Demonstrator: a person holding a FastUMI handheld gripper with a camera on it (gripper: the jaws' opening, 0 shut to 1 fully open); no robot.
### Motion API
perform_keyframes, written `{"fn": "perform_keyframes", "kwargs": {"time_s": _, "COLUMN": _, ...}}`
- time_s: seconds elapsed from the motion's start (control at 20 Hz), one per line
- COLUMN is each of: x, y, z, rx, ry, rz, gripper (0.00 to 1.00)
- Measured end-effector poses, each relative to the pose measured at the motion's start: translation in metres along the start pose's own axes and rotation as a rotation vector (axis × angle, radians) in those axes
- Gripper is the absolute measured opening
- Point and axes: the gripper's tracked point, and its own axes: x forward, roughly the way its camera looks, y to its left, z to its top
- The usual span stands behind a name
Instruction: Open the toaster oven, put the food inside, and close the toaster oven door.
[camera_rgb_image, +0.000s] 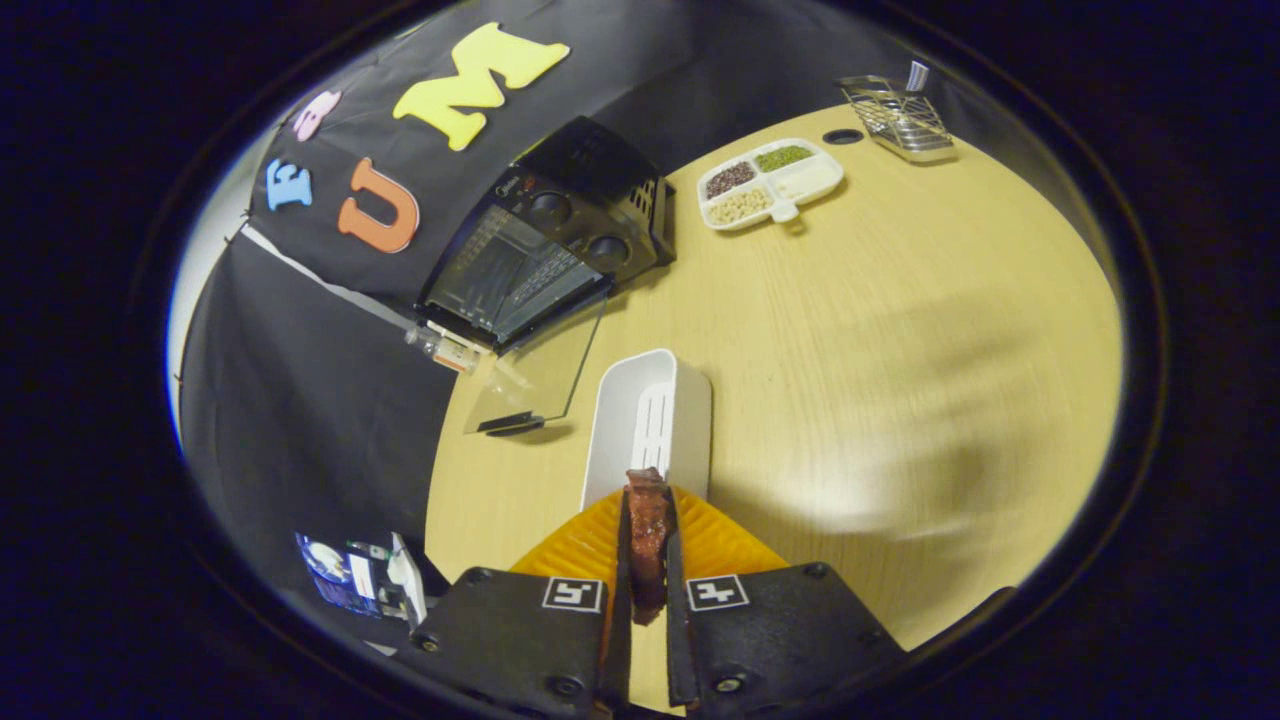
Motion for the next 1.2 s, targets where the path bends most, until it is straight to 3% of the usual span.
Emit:
{"fn": "perform_keyframes", "kwargs": {"time_s": 0.3, "x": -0.022, "y": 0.039, "z": 0.025, "rx": 0.036, "ry": -0.073, "rz": 0.023, "gripper": 0.15}}
{"fn": "perform_keyframes", "kwargs": {"time_s": 0.55, "x": -0.021, "y": 0.103, "z": 0.036, "rx": 0.113, "ry": -0.179, "rz": 0.067, "gripper": 0.15}}
{"fn": "perform_keyframes", "kwargs": {"time_s": 0.65, "x": -0.004, "y": 0.120, "z": 0.043, "rx": 0.158, "ry": -0.263, "rz": 0.037, "gripper": 0.15}}
{"fn": "perform_keyframes", "kwargs": {"time_s": 0.9, "x": 0.058, "y": 0.184, "z": 0.047, "rx": 0.367, "ry": -0.388, "rz": 0.168, "gripper": 0.15}}
{"fn": "perform_keyframes", "kwargs": {"time_s": 1.2, "x": 0.150, "y": 0.203, "z": 0.070, "rx": 0.633, "ry": -0.516, "rz": 0.144, "gripper": 0.15}}
